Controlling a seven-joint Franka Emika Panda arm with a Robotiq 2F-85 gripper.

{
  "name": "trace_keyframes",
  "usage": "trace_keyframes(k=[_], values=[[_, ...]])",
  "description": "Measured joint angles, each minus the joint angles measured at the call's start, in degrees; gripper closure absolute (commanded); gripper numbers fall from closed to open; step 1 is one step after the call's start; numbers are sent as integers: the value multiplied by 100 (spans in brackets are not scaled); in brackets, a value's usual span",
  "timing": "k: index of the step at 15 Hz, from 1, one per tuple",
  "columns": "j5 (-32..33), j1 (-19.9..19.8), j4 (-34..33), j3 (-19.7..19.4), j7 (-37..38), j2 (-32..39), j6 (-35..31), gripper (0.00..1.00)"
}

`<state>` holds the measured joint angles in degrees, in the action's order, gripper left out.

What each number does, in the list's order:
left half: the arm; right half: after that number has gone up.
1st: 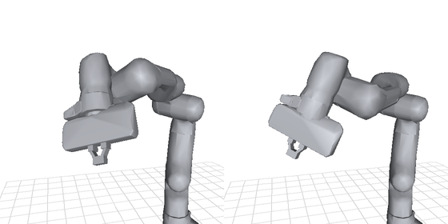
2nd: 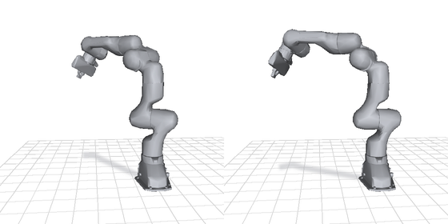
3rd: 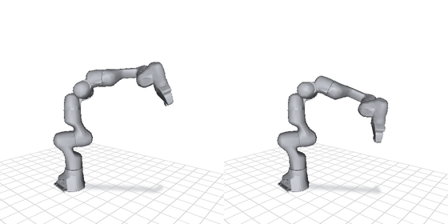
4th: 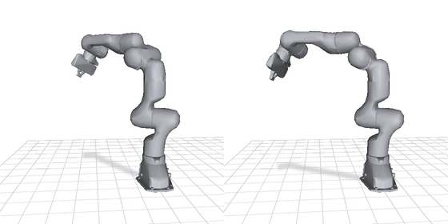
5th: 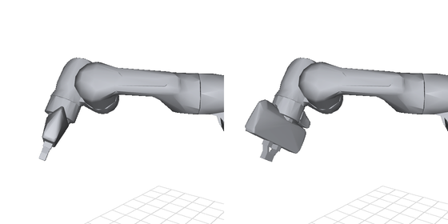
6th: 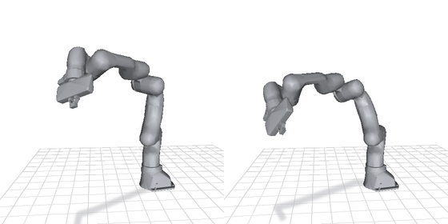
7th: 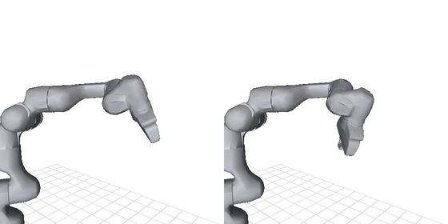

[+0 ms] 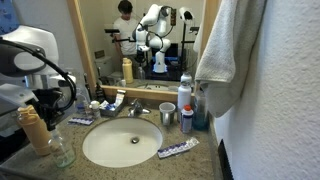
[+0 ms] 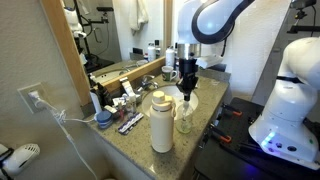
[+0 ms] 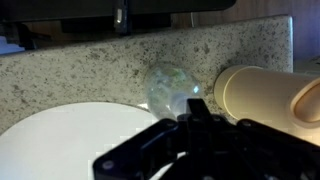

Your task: Press the top of the clear bottle

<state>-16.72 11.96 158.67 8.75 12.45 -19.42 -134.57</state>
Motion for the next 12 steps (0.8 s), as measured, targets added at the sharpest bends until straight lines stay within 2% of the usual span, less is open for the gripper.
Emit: trace_keyframes(k=[12], values=[[42, 0, -42, -16, 0, 24, 67, 100]])
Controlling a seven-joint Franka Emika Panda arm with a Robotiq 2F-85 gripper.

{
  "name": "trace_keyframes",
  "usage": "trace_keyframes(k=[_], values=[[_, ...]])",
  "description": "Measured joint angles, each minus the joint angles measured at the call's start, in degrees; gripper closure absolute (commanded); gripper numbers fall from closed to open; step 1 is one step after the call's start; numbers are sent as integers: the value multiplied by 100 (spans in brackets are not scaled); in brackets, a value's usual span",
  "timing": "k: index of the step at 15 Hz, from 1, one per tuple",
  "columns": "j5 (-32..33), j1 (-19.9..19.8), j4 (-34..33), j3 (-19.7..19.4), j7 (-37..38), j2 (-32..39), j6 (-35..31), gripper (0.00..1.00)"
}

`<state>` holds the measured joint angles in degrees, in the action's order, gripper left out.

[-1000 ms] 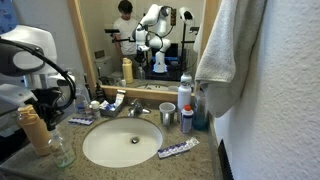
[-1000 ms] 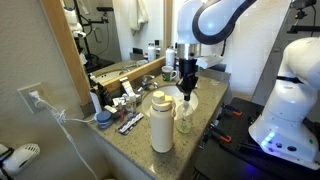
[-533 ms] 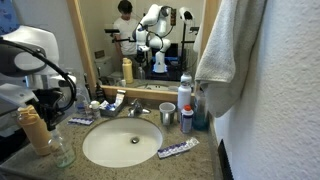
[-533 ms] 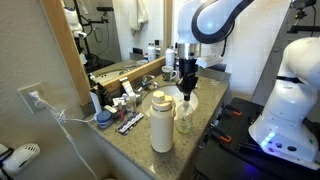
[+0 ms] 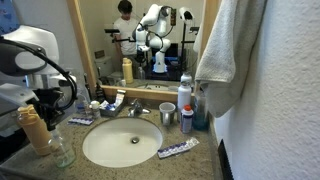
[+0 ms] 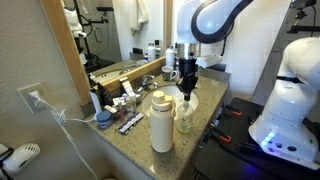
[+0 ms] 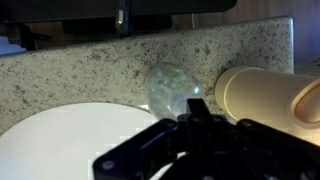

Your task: Press the top of the clear bottle

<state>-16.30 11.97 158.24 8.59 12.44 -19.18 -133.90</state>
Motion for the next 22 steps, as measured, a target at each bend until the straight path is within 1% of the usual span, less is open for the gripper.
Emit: trace_keyframes(k=[9, 22], values=[[101, 0, -82, 8, 0, 39, 117, 100], [669, 1, -297, 152, 4, 143, 348, 100]])
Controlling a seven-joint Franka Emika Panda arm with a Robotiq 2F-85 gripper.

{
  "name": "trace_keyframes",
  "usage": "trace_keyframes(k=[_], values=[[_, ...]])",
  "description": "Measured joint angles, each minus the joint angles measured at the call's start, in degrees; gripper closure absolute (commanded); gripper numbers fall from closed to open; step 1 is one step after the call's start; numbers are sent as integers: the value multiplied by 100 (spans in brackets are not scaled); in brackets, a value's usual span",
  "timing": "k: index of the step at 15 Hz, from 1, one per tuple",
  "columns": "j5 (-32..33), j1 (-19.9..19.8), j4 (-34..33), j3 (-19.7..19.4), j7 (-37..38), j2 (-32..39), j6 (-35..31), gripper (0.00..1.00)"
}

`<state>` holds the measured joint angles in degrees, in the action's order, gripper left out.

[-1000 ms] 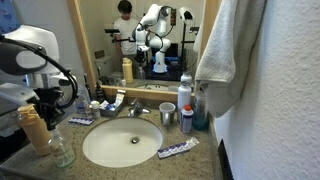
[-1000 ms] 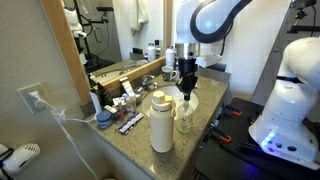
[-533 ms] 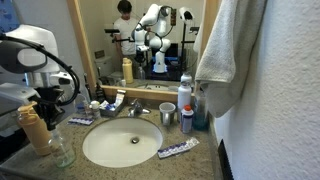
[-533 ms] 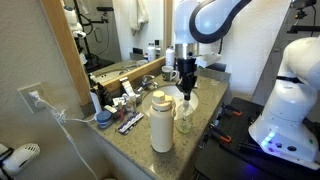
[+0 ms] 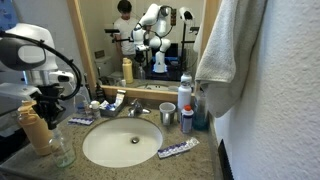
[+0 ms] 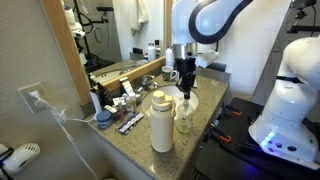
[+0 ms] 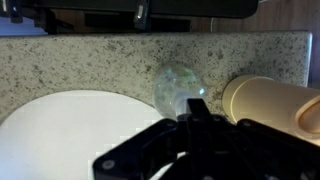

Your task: Press the top of the clear bottle

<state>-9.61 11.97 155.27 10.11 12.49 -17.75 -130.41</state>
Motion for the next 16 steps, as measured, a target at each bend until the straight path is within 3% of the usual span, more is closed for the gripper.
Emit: trace_keyframes(k=[9, 16], values=[[32, 1, -64, -1, -332, -75, 20, 100], [281, -9, -203, 0, -339, -522, 273, 100]])
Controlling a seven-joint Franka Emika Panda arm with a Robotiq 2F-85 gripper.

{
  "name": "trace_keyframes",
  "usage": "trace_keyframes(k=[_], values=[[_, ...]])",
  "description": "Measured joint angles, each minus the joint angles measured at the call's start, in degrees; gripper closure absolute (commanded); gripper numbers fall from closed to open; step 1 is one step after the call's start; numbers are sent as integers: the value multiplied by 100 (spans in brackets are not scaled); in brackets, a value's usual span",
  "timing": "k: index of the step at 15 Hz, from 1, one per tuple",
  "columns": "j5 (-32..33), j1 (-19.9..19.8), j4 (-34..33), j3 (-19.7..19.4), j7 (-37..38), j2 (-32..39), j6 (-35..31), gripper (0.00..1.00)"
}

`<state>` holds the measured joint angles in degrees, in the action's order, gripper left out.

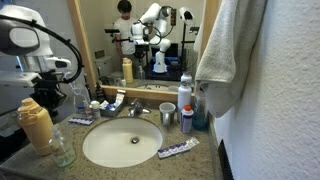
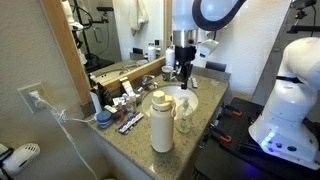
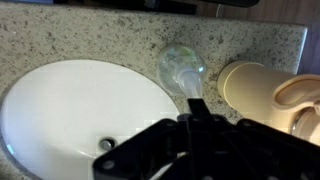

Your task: Press the top of the clear bottle

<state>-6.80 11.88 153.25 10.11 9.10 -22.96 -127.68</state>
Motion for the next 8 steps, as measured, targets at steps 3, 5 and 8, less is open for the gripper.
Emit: trace_keyframes(k=[3, 5, 8], values=[[191, -23, -182, 0, 3, -283, 278, 100], [275, -43, -309, -1, 3, -438, 417, 100], [358, -81, -441, -1, 3, -574, 513, 100]])
